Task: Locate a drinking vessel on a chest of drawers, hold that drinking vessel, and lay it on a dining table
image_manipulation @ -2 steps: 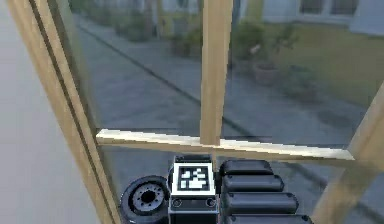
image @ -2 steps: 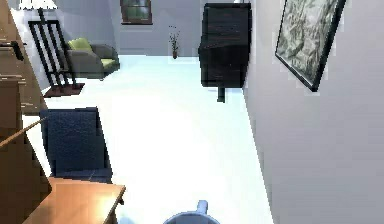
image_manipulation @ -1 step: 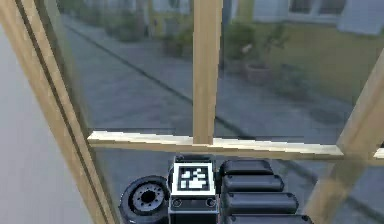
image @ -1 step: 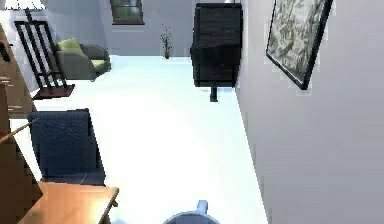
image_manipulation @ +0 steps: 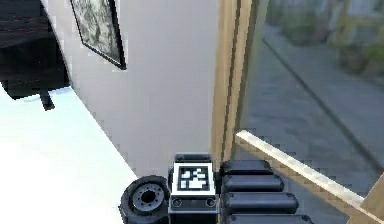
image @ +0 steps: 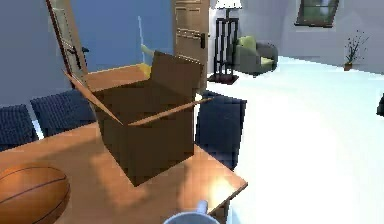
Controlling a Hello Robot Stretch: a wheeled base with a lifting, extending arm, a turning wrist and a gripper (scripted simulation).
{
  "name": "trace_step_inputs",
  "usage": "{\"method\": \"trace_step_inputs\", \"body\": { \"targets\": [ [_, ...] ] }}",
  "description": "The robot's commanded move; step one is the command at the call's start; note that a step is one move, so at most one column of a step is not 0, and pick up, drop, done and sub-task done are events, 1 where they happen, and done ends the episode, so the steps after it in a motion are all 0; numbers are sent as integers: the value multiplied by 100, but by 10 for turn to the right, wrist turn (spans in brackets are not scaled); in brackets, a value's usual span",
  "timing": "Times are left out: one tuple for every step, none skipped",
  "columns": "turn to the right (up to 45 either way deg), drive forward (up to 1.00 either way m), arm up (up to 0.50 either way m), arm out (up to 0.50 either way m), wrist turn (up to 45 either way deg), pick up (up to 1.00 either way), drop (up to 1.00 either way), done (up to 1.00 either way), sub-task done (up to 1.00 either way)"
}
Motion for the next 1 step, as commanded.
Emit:
{"method": "trace_step_inputs", "body": {
  "targets": [
    [-450, 0, 0, 0, 0, 0, 0, 0, 0]
  ]
}}
